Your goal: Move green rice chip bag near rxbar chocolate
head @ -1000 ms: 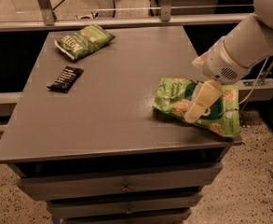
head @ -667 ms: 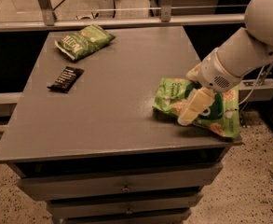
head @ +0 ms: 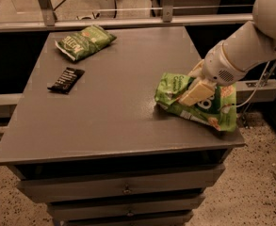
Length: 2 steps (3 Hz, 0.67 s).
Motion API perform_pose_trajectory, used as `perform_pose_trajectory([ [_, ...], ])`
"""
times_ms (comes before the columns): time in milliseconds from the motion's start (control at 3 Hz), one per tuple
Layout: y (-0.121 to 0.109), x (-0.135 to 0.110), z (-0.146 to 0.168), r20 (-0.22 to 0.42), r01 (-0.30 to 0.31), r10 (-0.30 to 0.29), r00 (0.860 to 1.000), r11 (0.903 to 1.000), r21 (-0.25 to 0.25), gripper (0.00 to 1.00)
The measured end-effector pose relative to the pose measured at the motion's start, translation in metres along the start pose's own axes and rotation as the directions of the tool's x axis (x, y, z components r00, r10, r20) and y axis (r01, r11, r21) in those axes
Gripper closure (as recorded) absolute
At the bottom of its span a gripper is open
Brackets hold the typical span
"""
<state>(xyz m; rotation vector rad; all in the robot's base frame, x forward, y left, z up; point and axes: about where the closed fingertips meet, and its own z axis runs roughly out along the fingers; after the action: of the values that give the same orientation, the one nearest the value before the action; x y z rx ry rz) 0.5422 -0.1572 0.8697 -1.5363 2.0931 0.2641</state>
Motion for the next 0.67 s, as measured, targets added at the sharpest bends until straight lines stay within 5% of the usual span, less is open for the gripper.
perform_pose_trajectory([
  [333,-0.0133,-0.0182,-0.0323,0.034,0.036,-0.038,0.999,0.9974,0.063,0.9],
  [667,-0.0137,-0.0201,-0.0333,0.035,0.038,-0.041,0.999,0.9971,0.066,1.0],
])
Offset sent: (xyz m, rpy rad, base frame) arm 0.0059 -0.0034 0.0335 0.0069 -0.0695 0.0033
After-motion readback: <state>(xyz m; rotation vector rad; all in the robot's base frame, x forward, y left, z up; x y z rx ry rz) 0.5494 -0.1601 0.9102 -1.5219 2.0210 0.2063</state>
